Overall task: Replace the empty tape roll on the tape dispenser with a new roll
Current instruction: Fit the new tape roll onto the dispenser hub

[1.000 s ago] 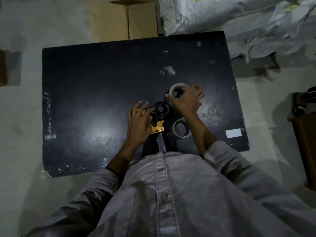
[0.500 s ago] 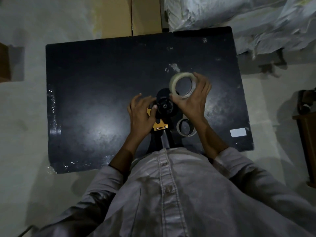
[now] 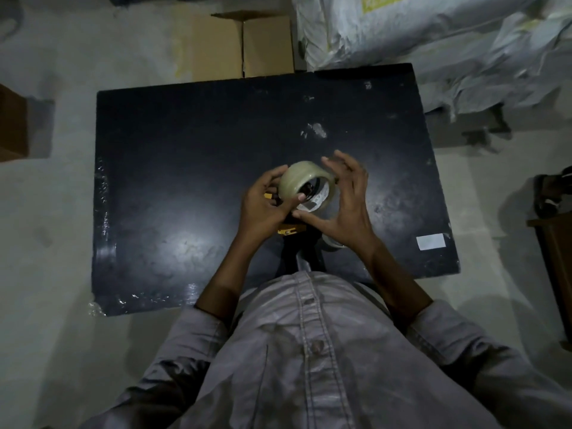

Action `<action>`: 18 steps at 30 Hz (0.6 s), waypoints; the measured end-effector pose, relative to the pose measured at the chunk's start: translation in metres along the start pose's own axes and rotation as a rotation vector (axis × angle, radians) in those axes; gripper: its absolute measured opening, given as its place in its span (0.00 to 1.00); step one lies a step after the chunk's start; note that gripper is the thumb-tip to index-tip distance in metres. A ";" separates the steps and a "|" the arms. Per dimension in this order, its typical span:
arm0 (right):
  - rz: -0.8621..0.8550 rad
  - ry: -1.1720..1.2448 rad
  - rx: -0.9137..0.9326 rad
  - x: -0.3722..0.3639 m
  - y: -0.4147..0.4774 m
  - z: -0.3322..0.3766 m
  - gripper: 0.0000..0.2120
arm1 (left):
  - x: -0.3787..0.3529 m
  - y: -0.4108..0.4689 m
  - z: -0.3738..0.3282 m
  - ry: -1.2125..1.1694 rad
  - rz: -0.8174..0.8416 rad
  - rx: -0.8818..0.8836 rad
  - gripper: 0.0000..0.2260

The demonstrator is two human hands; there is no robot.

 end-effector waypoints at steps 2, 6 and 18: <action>0.054 0.032 -0.063 -0.001 -0.002 0.001 0.49 | 0.001 -0.004 0.004 0.004 0.007 0.014 0.28; 0.132 0.061 -0.135 -0.006 -0.012 -0.006 0.45 | 0.000 -0.008 0.010 -0.006 0.042 0.065 0.25; 0.103 0.048 -0.517 0.002 -0.026 -0.038 0.09 | -0.006 -0.007 0.035 -0.098 0.023 0.373 0.13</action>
Point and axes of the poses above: each hand's wrist, its own y-axis towards the middle knuckle, its own x-axis out of the back of the hand, z = x × y, the point moved 5 cm from there along y, towards the middle knuckle, and after that the axes turned 11 degrees about -z, right-handed, at the moved point
